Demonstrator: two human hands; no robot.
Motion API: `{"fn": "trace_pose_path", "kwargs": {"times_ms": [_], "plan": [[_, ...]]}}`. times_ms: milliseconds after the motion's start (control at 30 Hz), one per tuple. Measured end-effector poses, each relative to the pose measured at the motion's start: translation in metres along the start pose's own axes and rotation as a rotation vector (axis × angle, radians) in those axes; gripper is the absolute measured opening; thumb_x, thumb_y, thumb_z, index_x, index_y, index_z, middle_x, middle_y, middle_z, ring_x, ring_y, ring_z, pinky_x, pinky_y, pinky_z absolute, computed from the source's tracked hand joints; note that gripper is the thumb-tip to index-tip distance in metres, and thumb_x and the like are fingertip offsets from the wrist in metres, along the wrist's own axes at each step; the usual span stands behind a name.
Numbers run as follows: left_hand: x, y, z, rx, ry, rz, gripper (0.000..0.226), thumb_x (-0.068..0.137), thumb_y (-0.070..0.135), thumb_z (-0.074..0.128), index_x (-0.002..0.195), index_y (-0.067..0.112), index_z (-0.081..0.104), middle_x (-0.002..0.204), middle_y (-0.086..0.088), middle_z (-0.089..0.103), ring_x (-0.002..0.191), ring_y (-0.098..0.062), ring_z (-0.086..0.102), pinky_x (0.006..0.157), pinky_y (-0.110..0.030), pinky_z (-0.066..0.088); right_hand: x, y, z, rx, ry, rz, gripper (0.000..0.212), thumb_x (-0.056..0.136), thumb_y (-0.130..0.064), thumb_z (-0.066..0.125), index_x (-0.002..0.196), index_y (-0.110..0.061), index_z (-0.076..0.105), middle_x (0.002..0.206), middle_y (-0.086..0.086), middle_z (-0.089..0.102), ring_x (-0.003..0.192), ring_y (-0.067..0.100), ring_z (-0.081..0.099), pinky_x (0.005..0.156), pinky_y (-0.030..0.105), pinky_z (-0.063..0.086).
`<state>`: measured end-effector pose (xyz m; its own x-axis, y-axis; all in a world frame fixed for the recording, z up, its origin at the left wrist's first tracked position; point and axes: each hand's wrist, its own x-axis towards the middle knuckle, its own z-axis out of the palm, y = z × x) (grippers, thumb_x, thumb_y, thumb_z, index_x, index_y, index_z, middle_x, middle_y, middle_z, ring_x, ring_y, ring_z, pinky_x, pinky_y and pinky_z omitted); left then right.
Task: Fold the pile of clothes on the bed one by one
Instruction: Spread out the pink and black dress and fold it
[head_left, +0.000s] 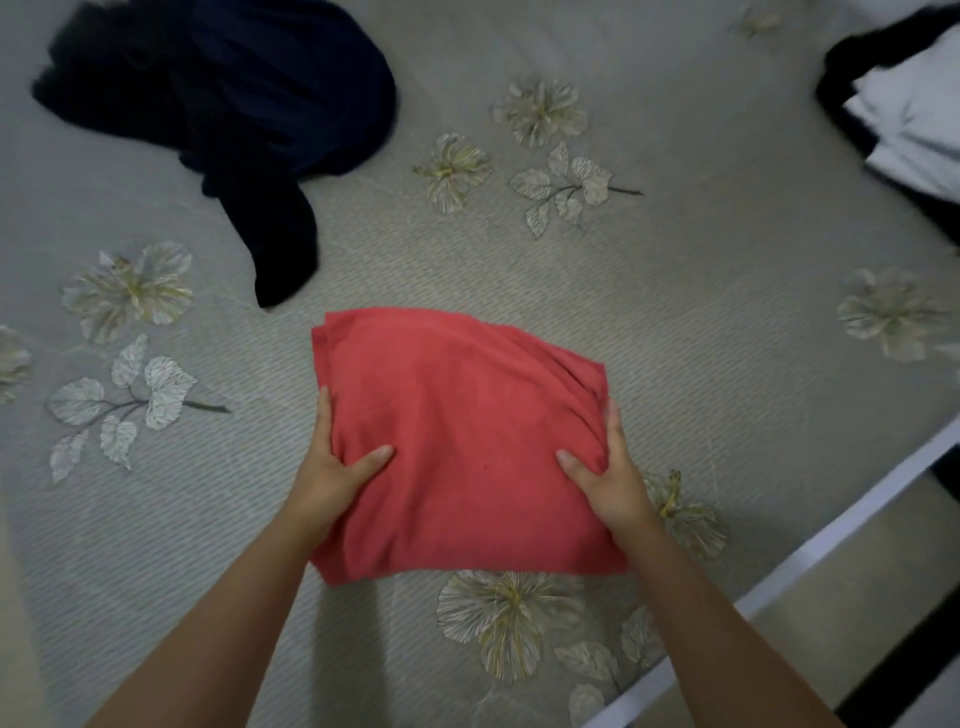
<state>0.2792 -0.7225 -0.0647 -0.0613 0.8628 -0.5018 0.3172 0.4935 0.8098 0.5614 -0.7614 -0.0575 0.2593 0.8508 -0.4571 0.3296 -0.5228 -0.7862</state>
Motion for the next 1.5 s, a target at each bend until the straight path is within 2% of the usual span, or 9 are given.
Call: {"fn": "trace_pose_path", "kwargs": {"times_ms": [167,233,467,700,1000,1067,1167,1400,1500], "plan": [[-0.021,0.038,0.009,0.098,-0.008,0.095,0.102,0.07,0.025,0.076,0.131,0.057,0.0,0.132,0.023,0.025,0.117,-0.001,0.033,0.097,-0.022,0.026,-0.013,-0.021,-0.04,0.018,0.017,-0.149,0.08,0.08,-0.024,0.067,0.127,-0.054,0.01,0.137,-0.017,0.03,0.124,0.001,0.032,0.098,0.008,0.027],[-0.029,0.063,0.02,0.131,-0.024,0.139,0.099,0.071,0.026,0.075,0.127,0.058,0.0,0.138,0.022,0.023,0.117,-0.001,0.031,0.098,-0.023,0.025,-0.016,-0.028,-0.068,0.104,0.013,-0.18,0.073,0.081,-0.011,0.065,0.127,-0.047,0.021,0.131,-0.027,0.031,0.122,-0.004,0.033,0.087,-0.006,0.025],[-0.045,0.167,0.116,0.245,-0.054,0.284,0.086,0.073,0.021,0.074,0.136,0.045,0.022,0.127,0.009,0.041,0.107,-0.003,0.04,0.092,-0.02,0.031,-0.007,-0.018,-0.189,0.19,0.183,-0.167,0.058,0.079,-0.008,0.068,0.132,-0.017,0.046,0.117,-0.026,0.039,0.109,-0.003,0.043,0.072,-0.012,0.026],[-0.046,0.254,0.297,0.212,-0.177,0.327,0.081,0.075,0.019,0.073,0.139,0.037,0.027,0.137,-0.002,0.045,0.115,-0.01,0.047,0.101,-0.027,0.036,0.023,0.032,-0.37,0.167,0.317,-0.159,0.061,0.078,-0.017,0.07,0.134,-0.015,0.044,0.12,-0.012,0.045,0.111,0.003,0.042,0.075,-0.01,0.026],[-0.045,0.378,0.488,0.222,-0.264,0.542,0.079,0.073,0.015,0.075,0.14,0.024,0.034,0.131,0.003,0.045,0.11,-0.004,0.042,0.075,0.009,0.026,0.044,0.058,-0.565,0.219,0.529,-0.158,0.07,0.076,-0.026,0.071,0.137,-0.023,0.039,0.114,-0.013,0.048,0.109,0.004,0.048,0.088,0.014,0.036],[-0.04,0.407,0.512,0.231,-0.293,0.581,0.079,0.073,0.016,0.075,0.14,0.024,0.033,0.124,0.009,0.041,0.11,-0.002,0.04,0.07,0.013,0.025,0.053,0.057,-0.592,0.233,0.562,-0.167,0.071,0.075,-0.027,0.072,0.138,-0.023,0.038,0.116,-0.015,0.046,0.109,0.002,0.046,0.083,0.005,0.036],[-0.024,0.448,0.54,0.265,-0.312,0.622,0.079,0.074,0.018,0.075,0.14,0.025,0.033,0.125,0.008,0.044,0.107,-0.002,0.043,0.074,0.006,0.029,0.078,0.049,-0.626,0.253,0.61,-0.179,0.073,0.074,-0.024,0.074,0.138,-0.02,0.039,0.116,-0.011,0.047,0.11,0.004,0.045,0.072,-0.005,0.031],[0.047,0.553,0.594,0.23,-0.341,0.618,0.08,0.071,0.012,0.076,0.139,0.022,0.035,0.136,-0.007,0.047,0.108,-0.009,0.047,0.093,-0.019,0.035,0.165,-0.01,-0.69,0.214,0.667,-0.187,0.073,0.073,-0.033,0.073,0.137,-0.028,0.04,0.117,-0.009,0.05,0.105,0.008,0.048,0.089,0.021,0.035],[0.085,0.604,0.611,0.224,-0.334,0.671,0.076,0.071,0.01,0.076,0.137,0.019,0.04,0.13,-0.002,0.048,0.11,-0.007,0.046,0.092,-0.01,0.033,0.201,-0.042,-0.708,0.239,0.715,-0.201,0.073,0.074,-0.031,0.073,0.137,-0.026,0.038,0.112,-0.01,0.049,0.103,0.006,0.048,0.089,0.021,0.037]]}}
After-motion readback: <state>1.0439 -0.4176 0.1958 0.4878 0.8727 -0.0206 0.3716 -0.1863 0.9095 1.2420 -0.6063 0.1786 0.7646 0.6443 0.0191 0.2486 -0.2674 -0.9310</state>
